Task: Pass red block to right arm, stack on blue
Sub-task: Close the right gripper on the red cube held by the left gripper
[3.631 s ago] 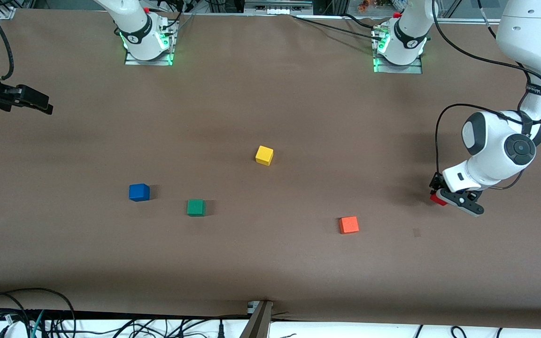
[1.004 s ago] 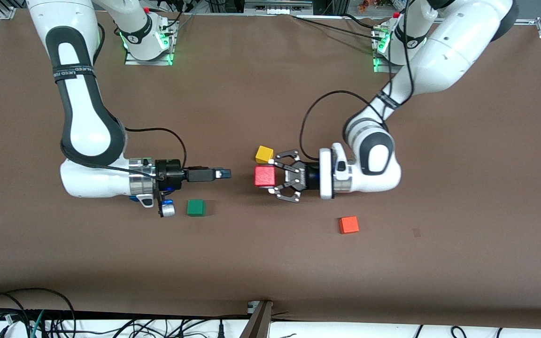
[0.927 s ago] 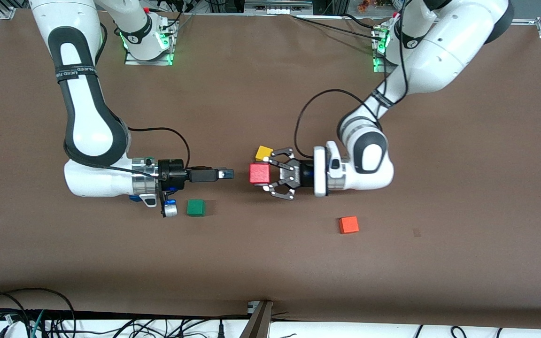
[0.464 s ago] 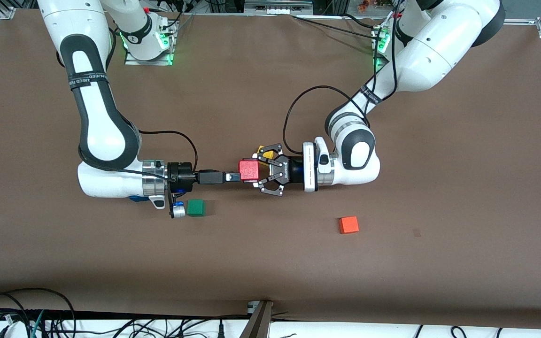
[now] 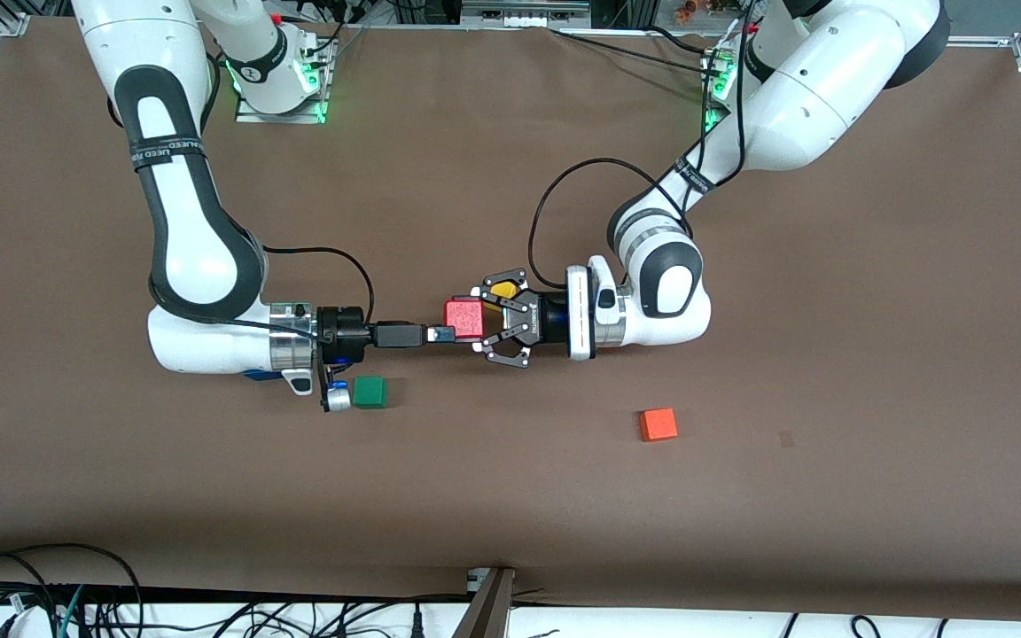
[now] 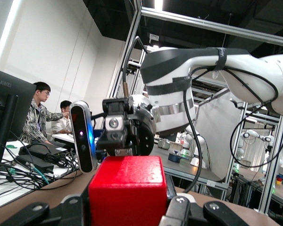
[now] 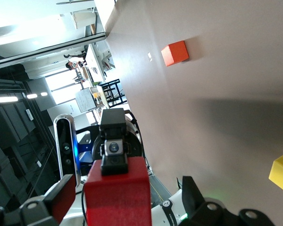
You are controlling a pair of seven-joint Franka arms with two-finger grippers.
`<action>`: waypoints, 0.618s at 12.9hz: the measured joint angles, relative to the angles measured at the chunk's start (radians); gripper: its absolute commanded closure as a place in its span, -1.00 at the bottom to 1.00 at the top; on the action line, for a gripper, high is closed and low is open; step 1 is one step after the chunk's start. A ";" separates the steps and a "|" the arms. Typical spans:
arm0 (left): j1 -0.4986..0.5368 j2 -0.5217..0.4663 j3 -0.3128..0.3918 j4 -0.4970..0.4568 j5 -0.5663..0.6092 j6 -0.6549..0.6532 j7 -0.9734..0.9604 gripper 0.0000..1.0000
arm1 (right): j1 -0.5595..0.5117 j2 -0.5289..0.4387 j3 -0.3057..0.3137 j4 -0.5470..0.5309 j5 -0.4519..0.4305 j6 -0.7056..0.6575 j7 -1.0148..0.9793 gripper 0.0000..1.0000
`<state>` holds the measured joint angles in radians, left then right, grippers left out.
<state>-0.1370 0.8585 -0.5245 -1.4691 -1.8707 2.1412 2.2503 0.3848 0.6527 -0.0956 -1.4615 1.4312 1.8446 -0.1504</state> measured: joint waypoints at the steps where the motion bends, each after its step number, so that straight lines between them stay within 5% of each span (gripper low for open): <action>1: -0.001 0.000 -0.002 0.001 -0.001 -0.001 0.000 0.97 | 0.006 0.000 0.000 0.000 0.001 0.012 0.000 -0.61; 2: -0.002 0.000 -0.004 0.001 -0.001 -0.004 0.000 0.98 | 0.010 0.000 0.000 0.001 0.004 0.024 0.000 -0.19; 3: -0.001 0.000 -0.011 0.001 -0.001 -0.008 0.000 0.99 | 0.014 0.000 0.000 0.001 0.008 0.032 -0.001 0.73; 4: -0.001 0.000 -0.023 0.001 -0.003 -0.009 0.000 1.00 | 0.016 0.000 0.000 0.004 0.016 0.034 -0.001 0.91; 8: 0.003 0.000 -0.064 0.000 -0.046 -0.005 0.000 1.00 | 0.016 -0.007 0.000 0.025 0.039 0.034 0.001 0.86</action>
<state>-0.1342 0.8588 -0.5883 -1.4691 -1.9171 2.1365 2.2500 0.4008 0.6452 -0.0959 -1.4365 1.4700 1.8784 -0.1489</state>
